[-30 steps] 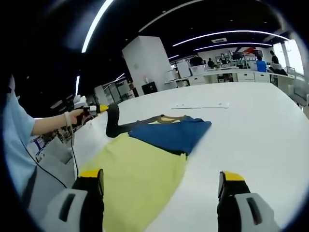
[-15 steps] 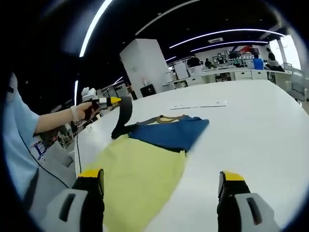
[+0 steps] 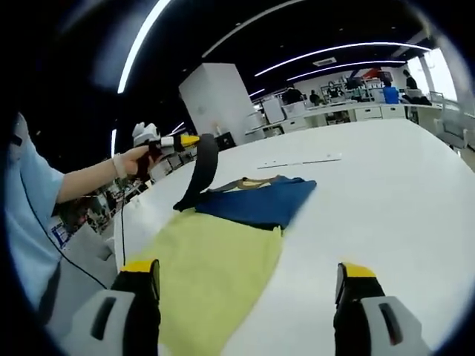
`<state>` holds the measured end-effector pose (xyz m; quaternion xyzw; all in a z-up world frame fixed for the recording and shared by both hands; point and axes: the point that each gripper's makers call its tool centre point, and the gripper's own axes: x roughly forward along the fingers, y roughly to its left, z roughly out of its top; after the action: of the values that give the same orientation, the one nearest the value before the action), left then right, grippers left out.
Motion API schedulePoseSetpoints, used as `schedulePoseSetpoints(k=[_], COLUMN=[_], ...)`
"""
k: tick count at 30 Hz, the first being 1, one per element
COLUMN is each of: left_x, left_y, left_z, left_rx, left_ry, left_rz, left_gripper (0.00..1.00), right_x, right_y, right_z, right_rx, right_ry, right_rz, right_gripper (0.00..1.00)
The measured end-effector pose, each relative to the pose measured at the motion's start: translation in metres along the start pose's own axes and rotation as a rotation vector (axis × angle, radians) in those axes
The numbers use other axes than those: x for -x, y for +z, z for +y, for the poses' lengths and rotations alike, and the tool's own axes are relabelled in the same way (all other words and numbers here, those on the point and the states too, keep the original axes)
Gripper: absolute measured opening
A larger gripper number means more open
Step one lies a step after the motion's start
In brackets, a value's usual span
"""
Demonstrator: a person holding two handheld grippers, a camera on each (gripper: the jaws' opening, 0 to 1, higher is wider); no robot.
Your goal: Fold the garment on the visible template until the final outline fits inside the template.
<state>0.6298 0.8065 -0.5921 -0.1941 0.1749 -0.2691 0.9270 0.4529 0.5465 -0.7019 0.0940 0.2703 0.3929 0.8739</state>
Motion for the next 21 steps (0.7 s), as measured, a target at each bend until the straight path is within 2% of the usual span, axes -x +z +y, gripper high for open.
schedulePoseSetpoints(k=[9, 15, 21], left_x=[-0.038, -0.063, -0.075], left_y=[-0.019, -0.054, -0.089], left_z=[-0.036, -0.051, -0.055], left_rx=[0.009, 0.058, 0.063], left_ry=[-0.086, -0.126, -0.141], left_rz=[0.031, 0.083, 0.158], left_gripper=[0.00, 0.00, 0.00], right_x=[0.005, 0.008, 0.014], right_y=[-0.001, -0.006, -0.009], right_z=[-0.001, -0.002, -0.003], right_rx=[-0.009, -0.021, -0.046], right_ry=[-0.010, -0.017, -0.027], right_rz=[-0.009, -0.005, -0.017], right_gripper=[1.00, 1.00, 0.99])
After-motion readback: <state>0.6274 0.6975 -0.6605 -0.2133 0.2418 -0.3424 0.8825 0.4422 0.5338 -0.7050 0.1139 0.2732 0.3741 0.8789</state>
